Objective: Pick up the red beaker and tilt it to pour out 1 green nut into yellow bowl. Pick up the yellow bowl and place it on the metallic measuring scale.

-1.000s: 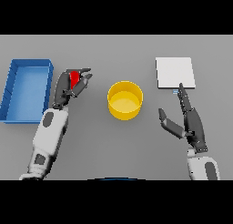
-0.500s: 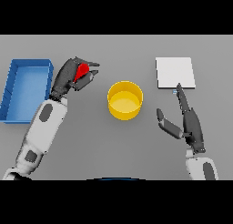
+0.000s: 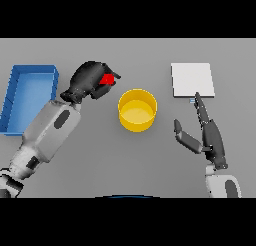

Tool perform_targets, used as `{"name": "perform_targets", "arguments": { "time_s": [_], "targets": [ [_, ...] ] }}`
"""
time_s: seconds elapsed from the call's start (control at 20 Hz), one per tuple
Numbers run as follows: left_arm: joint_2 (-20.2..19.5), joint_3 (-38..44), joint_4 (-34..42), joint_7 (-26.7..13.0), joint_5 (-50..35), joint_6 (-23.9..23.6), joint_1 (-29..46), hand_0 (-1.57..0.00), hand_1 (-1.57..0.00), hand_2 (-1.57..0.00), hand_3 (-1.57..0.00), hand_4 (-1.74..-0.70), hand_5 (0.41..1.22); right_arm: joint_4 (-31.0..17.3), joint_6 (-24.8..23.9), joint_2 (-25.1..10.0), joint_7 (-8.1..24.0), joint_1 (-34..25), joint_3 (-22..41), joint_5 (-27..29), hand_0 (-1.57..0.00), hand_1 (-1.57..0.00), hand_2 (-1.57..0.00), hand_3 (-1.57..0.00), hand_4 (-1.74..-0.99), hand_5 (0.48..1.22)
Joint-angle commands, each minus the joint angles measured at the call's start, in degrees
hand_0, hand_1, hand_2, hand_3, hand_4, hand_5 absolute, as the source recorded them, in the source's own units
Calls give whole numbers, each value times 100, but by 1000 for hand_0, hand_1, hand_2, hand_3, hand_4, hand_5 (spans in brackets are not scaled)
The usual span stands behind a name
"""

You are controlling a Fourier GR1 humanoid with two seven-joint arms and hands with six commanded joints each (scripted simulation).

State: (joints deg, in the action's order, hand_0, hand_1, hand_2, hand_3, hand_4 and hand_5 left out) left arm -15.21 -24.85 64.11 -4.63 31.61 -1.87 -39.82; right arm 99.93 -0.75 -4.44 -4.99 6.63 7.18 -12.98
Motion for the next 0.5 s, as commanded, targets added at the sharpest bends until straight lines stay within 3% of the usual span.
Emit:
{"name": "perform_targets", "arguments": {
  "time_s": [0.0,0.25,0.4,0.45],
  "targets": [
    [-24,-266,-94,-61,271,56,-140,-1569,-1569,-1569,-1569,-1739,1134,-44,-5,8,-63,48,2,-11,1,1,1,1,-1267,720],
    [-255,-1135,-639,37,1079,480,-967,-1570,-1570,-1570,-1570,-1740,1193,1,-33,77,-34,34,49,-41,1,1,1,1,-1264,717],
    [-307,-1656,-995,246,1453,831,-1405,-1571,-1571,-1571,-1571,-1613,1206,-12,-52,48,-93,57,-33,22,1,1,1,1,-1258,697],
    [-336,-1848,-1004,211,1572,1080,-1588,-1571,-1571,-1571,-1571,-1637,1209,28,-82,67,-114,96,6,-37,1,1,1,1,-1253,688]
  ]
}}
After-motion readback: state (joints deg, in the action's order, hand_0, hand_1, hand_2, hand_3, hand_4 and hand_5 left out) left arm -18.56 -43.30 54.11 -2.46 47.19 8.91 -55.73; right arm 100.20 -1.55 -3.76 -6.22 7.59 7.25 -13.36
